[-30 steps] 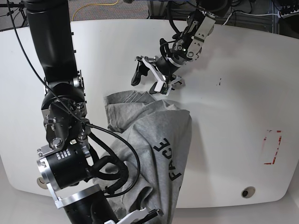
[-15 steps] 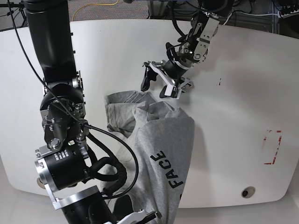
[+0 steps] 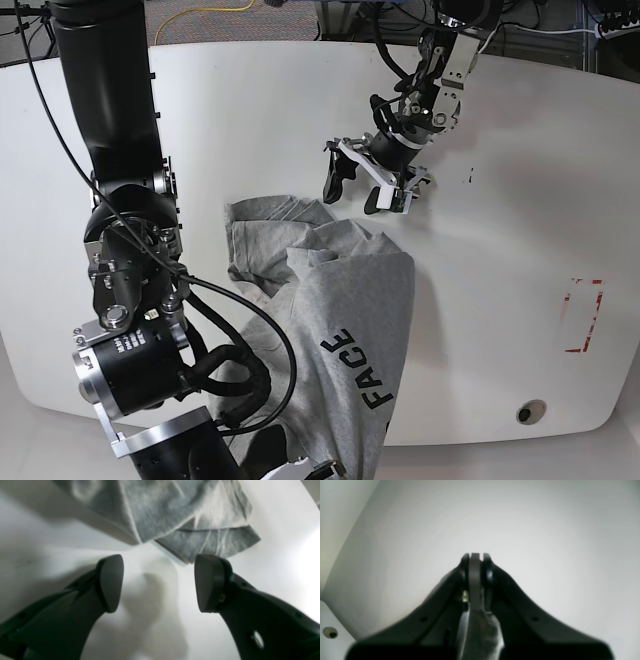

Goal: Fold the T-shirt properly
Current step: 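Move the left gripper to the hanging shirt edge and grasp it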

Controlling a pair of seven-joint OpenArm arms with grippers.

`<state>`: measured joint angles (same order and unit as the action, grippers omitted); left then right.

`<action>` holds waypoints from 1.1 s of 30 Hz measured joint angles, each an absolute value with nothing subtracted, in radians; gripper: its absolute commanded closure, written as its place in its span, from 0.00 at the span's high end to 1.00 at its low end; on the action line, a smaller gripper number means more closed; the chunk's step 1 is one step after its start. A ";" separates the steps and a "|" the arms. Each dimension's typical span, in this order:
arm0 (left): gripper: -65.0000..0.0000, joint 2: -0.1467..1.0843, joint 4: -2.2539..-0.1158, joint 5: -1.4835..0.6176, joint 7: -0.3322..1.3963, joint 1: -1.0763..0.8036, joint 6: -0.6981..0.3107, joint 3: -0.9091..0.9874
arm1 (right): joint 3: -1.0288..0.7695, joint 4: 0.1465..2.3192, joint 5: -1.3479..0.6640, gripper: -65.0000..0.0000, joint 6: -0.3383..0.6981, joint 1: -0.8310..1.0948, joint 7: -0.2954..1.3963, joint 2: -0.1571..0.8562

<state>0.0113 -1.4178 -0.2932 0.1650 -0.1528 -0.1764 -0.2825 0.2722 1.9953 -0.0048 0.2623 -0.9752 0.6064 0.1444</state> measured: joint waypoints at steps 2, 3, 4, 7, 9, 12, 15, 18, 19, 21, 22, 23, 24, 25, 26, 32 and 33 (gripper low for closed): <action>0.64 0.009 -1.418 -0.293 0.165 -0.154 -0.176 -0.276 | 0.272 1.995 -0.005 0.01 0.263 -0.976 0.607 0.144; 0.64 0.006 -1.417 -0.293 0.166 -0.154 -0.177 -0.266 | 0.272 1.995 -0.005 0.01 0.262 -0.975 0.607 0.144; 0.64 0.006 -1.417 -0.293 0.165 -0.153 -0.177 -0.260 | 0.272 1.995 -0.005 0.01 0.262 -0.975 0.607 0.144; 0.64 0.006 -1.413 -0.292 0.168 -0.137 -0.176 -0.246 | 0.272 1.995 -0.004 0.01 0.262 -0.976 0.607 0.144; 0.64 0.006 -1.403 -0.293 0.168 -0.116 -0.175 -0.243 | 0.272 1.995 -0.004 0.01 0.262 -0.976 0.607 0.144; 0.64 0.006 -1.382 -0.293 0.163 -0.084 -0.177 -0.236 | 0.272 1.994 -0.004 0.01 0.263 -0.975 0.607 0.144; 0.64 0.005 -1.358 -0.293 0.164 -0.056 -0.177 -0.227 | 0.273 1.994 -0.005 0.01 0.263 -0.975 0.607 0.144; 0.64 0.006 -1.340 -0.293 0.168 -0.031 -0.176 -0.226 | 0.272 1.994 -0.004 0.01 0.262 -0.975 0.607 0.144; 0.64 0.006 -1.338 -0.293 0.168 -0.023 -0.176 -0.226 | 0.272 1.994 -0.004 0.01 0.262 -0.975 0.607 0.144; 0.64 0.006 -1.337 -0.293 0.167 -0.013 -0.176 -0.228 | 0.272 1.993 -0.005 0.01 0.262 -0.975 0.607 0.144; 0.64 0.005 -1.337 -0.293 0.167 -0.009 -0.176 -0.229 | 0.273 1.993 -0.005 0.01 0.263 -0.975 0.607 0.144; 0.64 0.002 -1.337 -0.293 0.166 -0.006 -0.177 -0.229 | 0.273 1.993 -0.005 0.01 0.262 -0.975 0.607 0.144; 0.64 -0.005 -1.337 -0.293 0.165 -0.004 -0.176 -0.228 | 0.272 1.993 -0.005 0.01 0.262 -0.975 0.607 0.144; 0.64 -0.010 -1.337 -0.293 0.165 -0.003 -0.176 -0.226 | 0.273 1.993 -0.005 0.01 0.263 -0.975 0.607 0.144; 0.64 -0.016 -1.337 -0.293 0.165 -0.002 -0.176 -0.225 | 0.272 1.993 -0.004 0.01 0.263 -0.975 0.607 0.144; 0.64 -0.022 -1.336 -0.293 0.171 0.006 -0.180 -0.228 | 0.272 1.993 -0.004 0.01 0.262 -0.975 0.607 0.144; 0.63 -0.022 -1.335 -0.293 0.170 0.009 -0.180 -0.228 | 0.272 1.992 -0.004 0.01 0.262 -0.975 0.607 0.144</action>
<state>-0.0216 -1.3354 -0.2928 0.1699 0.0090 -0.1802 -0.2279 0.2722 1.9923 -0.0040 0.2623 -0.9749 0.6067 0.1440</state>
